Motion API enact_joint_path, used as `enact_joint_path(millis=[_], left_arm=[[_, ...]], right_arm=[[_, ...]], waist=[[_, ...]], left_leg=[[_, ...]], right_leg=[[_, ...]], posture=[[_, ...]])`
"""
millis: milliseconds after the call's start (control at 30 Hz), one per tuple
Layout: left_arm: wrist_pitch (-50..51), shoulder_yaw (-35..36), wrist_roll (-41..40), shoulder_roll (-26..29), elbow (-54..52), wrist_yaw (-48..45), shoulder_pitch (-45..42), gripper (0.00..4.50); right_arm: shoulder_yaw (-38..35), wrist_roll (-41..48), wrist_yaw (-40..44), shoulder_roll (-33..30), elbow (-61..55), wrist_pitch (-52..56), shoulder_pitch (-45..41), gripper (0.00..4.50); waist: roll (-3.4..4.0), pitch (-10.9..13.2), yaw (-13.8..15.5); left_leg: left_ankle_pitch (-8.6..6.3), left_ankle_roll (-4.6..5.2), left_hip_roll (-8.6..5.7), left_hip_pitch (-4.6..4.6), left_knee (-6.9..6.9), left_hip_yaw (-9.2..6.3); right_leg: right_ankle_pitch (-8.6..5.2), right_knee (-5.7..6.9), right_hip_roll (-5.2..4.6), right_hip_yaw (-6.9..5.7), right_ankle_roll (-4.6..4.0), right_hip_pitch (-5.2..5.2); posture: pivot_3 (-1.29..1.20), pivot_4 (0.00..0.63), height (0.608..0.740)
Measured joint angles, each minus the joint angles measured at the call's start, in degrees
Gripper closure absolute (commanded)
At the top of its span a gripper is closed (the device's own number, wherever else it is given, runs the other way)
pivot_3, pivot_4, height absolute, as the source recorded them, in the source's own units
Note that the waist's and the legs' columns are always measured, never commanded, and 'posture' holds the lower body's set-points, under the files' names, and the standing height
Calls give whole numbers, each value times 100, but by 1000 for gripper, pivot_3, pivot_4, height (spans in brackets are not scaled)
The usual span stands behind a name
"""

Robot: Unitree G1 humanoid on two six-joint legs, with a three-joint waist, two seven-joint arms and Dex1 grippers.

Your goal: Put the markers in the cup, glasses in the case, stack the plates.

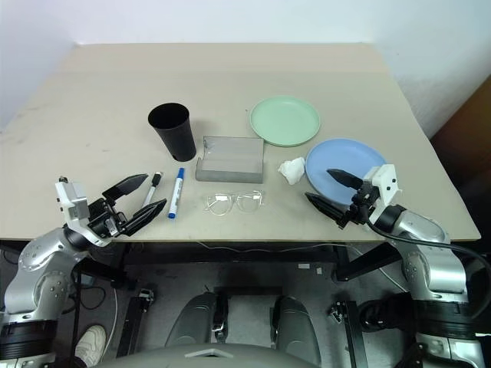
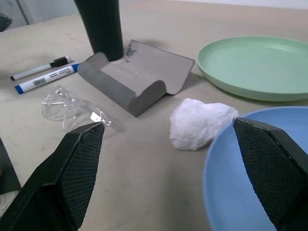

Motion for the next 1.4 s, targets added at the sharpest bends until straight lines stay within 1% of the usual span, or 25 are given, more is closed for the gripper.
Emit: enact_joint_path(millis=[300,400,633,767,967,1067,1200,1400], left_arm=[[2,-107,21,-116,-7,120,-53,36],[4,-172,44,-156,-8,137,-68,36],[-78,-351,203,-314,152,124,-464,36],[-52,-479,246,-372,156,124,-474,36],[-19,-515,253,-374,169,111,-474,36],[-12,-518,253,-374,175,109,-474,36],[-15,-527,267,-374,221,95,-475,36],[-68,-574,379,-375,253,87,-482,36]], right_arm=[[137,-91,-35,12,287,7,-332,0],[138,-88,-77,-34,287,185,-362,0],[177,-192,-163,-403,249,708,-554,0],[127,-196,-226,-507,182,881,-491,0],[161,-256,-563,-565,7,1382,-519,0],[277,-327,-593,-758,13,1664,-604,0],[593,-484,-430,-1064,-1,1975,-667,0],[1131,-1000,-731,-890,109,1995,-1090,0]], waist=[[0,0,0],[0,0,2],[0,0,-3],[0,0,1],[1,0,-2],[1,0,-4],[1,0,1],[1,0,-49]], left_leg=[[1,2,0,-1,2,1],[1,1,0,-1,4,2],[1,1,1,-1,19,2],[6,11,1,-4,19,2],[0,1,3,-4,31,0],[-2,1,3,-4,35,0],[-2,2,3,-5,34,-1],[-2,3,4,-10,38,1]], right_leg=[[0,6,1,1,0,5],[1,7,1,2,0,5],[1,13,1,3,0,8],[1,14,1,3,0,7],[1,19,1,2,0,3],[1,18,0,3,0,-5],[1,16,0,2,0,-5],[2,23,0,3,0,-7]], posture=[[0,150,735],[0,150,735],[0,150,735],[0,150,735],[0,150,735],[0,150,735],[0,150,735],[0,150,735]])
